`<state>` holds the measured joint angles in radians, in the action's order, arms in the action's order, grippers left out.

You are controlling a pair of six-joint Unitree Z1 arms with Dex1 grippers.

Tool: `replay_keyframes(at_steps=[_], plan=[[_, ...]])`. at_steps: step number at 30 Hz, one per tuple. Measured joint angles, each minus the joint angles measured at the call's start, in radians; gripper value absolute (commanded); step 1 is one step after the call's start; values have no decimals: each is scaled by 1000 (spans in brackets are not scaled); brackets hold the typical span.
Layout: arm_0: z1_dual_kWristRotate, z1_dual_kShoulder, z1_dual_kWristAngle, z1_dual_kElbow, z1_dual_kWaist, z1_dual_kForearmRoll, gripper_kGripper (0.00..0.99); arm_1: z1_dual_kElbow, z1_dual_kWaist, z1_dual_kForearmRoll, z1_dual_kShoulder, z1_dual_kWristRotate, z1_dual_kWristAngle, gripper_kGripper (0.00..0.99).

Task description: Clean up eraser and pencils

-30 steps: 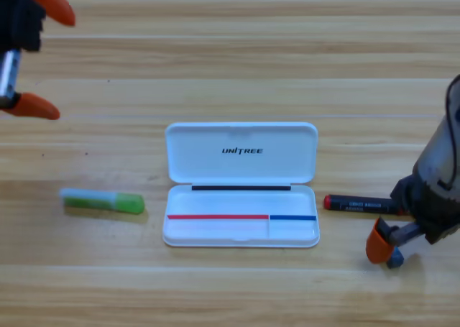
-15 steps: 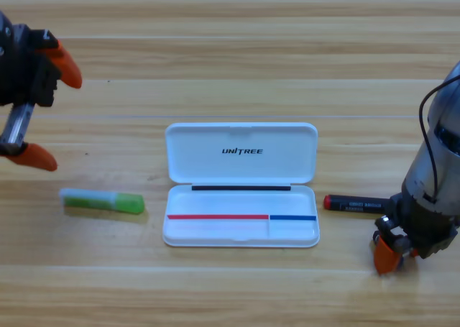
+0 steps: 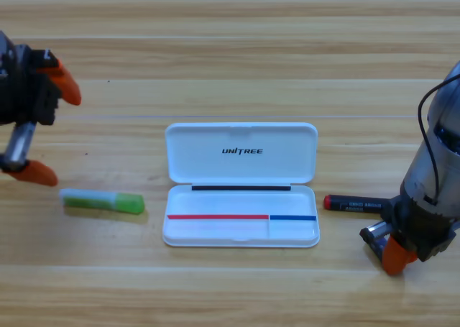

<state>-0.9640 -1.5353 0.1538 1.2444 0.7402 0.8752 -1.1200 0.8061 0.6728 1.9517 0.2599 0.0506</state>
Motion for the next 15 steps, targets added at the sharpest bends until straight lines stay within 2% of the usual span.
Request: replay_keyframes(at_steps=[3, 8, 12, 15], plan=[[0, -1, 0, -60, -14, -98, 990, -19, -4, 45, -2, -127, 7, 0], [-20, -72, 0, -154, -55, -263, 990, -113, -3, 210, -84, -510, 6, 0], [-46, -163, 0, -186, -96, -345, 989, -133, -1, 244, -129, -839, 2, 0], [-55, -224, 0, -189, -125, -375, 989, -144, -1, 244, -121, -948, 5, 0]])
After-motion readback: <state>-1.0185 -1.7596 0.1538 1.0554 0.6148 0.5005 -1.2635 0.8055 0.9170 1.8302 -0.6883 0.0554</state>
